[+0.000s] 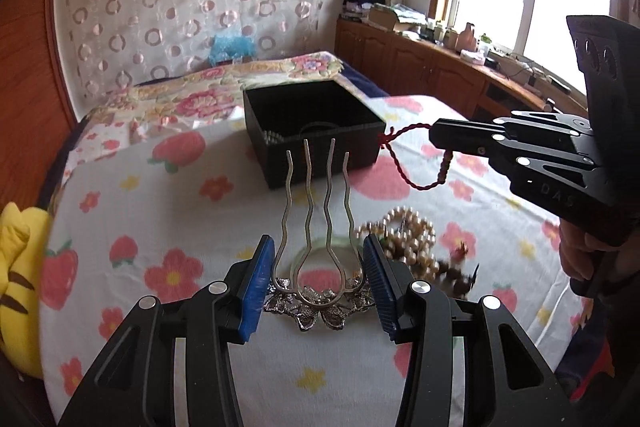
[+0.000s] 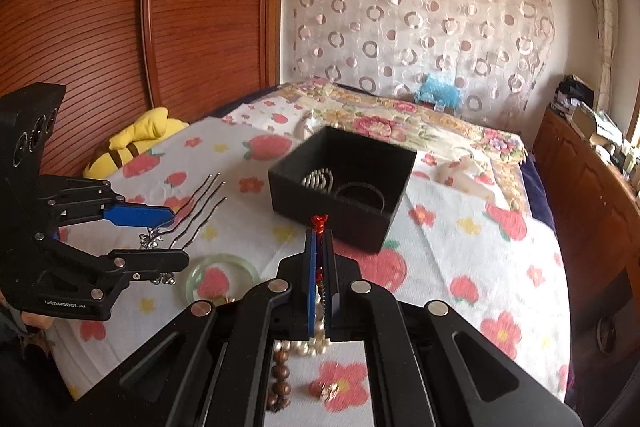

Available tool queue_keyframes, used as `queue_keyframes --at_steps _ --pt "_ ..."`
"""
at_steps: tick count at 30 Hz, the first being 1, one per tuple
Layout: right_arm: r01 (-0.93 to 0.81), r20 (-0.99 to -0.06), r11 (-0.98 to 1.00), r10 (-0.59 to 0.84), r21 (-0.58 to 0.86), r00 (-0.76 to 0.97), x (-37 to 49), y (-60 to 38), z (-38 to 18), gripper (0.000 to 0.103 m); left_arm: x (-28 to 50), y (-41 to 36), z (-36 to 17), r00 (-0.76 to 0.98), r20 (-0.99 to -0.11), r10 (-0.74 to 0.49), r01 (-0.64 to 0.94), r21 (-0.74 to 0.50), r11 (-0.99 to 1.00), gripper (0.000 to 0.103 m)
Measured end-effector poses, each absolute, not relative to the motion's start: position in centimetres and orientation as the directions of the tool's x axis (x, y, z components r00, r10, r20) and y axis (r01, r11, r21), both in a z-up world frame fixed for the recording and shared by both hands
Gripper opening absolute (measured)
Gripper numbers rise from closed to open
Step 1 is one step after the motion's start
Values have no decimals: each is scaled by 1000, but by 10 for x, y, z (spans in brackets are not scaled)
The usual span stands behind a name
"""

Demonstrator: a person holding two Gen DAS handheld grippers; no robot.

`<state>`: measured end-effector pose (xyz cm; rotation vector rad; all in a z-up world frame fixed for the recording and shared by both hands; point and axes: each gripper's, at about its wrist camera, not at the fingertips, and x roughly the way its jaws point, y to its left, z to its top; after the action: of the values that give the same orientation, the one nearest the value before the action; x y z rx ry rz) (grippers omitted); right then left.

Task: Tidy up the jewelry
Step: 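Lower the comb into the black box with the left tool while the right tool drops the red bracelet in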

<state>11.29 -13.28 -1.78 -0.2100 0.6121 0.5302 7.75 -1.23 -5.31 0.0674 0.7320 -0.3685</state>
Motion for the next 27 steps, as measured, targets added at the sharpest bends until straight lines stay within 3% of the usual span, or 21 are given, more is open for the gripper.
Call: queue_keyframes --at_steps 14,22,27 --pt "-532 -552 846 431 -27 714 174 -136 7 3 128 -11 -14 722 -623 -302 344 -56 937 44" --pt "-540 -569 841 456 25 684 226 -135 -11 3 163 -16 -13 718 -634 -288 337 -45 940 44" --pt "-559 -583 825 494 81 645 240 -137 -28 10 183 -19 -17 706 -650 -280 335 -42 941 44"
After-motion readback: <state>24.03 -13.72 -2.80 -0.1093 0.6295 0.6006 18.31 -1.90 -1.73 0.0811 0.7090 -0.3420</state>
